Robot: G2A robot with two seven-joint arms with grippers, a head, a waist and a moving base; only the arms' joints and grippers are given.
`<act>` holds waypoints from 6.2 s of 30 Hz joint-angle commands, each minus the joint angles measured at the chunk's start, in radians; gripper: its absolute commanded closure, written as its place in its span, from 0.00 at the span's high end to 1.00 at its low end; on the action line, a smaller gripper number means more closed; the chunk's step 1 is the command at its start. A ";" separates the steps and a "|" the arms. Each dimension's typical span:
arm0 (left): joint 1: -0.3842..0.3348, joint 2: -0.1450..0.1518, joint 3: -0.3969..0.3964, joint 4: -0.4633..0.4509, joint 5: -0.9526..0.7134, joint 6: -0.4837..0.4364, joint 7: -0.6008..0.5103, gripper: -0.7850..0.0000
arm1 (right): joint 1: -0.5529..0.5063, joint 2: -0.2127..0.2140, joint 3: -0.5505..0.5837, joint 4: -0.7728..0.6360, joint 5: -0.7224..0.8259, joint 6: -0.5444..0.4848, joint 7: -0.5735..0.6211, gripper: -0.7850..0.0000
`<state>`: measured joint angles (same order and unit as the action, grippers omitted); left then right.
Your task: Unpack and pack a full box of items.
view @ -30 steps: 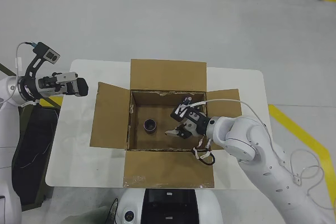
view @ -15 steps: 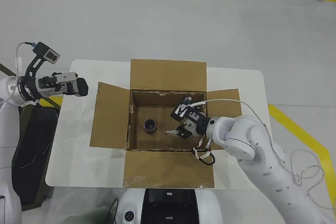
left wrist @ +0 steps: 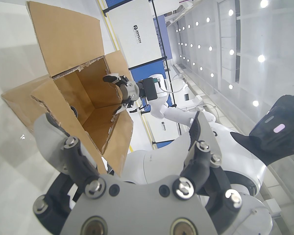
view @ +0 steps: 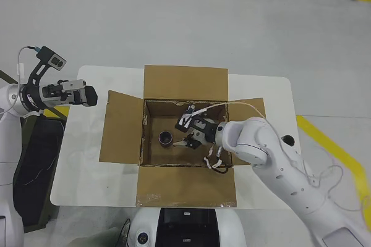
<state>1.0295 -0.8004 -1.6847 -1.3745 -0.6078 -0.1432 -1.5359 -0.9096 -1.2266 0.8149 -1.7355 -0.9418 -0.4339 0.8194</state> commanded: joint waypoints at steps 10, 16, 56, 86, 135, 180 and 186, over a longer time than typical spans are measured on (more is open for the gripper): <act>0.000 0.000 0.000 0.000 0.000 0.000 0.000 1.00 | 0.137 -0.056 -0.136 0.162 0.037 -0.041 0.010 1.00; 0.000 0.000 0.000 0.000 0.000 0.000 0.000 1.00 | 0.180 -0.077 -0.185 0.229 0.004 -0.069 0.015 1.00; 0.000 0.000 0.000 0.000 0.000 0.000 0.000 1.00 | 0.284 -0.240 -0.361 0.625 -0.061 -0.154 -0.204 0.72; 0.000 0.000 0.000 0.000 0.000 0.000 0.000 1.00 | 0.115 -0.136 -0.070 0.248 -0.058 -0.136 -0.026 0.00; 0.000 0.000 0.000 0.000 0.000 0.000 0.000 1.00 | -0.469 0.025 0.507 -0.407 -0.092 -0.077 -0.079 0.00; 0.000 0.000 0.000 0.000 0.000 0.000 0.000 1.00 | -0.922 0.071 1.104 -0.550 0.023 -0.085 -0.207 0.00; 0.000 0.000 0.000 0.000 0.000 0.000 0.000 1.00 | -1.004 0.071 1.139 -0.550 0.016 -0.091 -0.230 0.00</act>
<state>1.0295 -0.8004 -1.6847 -1.3745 -0.6078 -0.1432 -1.5359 -1.8968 -1.1555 1.9491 -2.2843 -0.9227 -0.5223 0.5959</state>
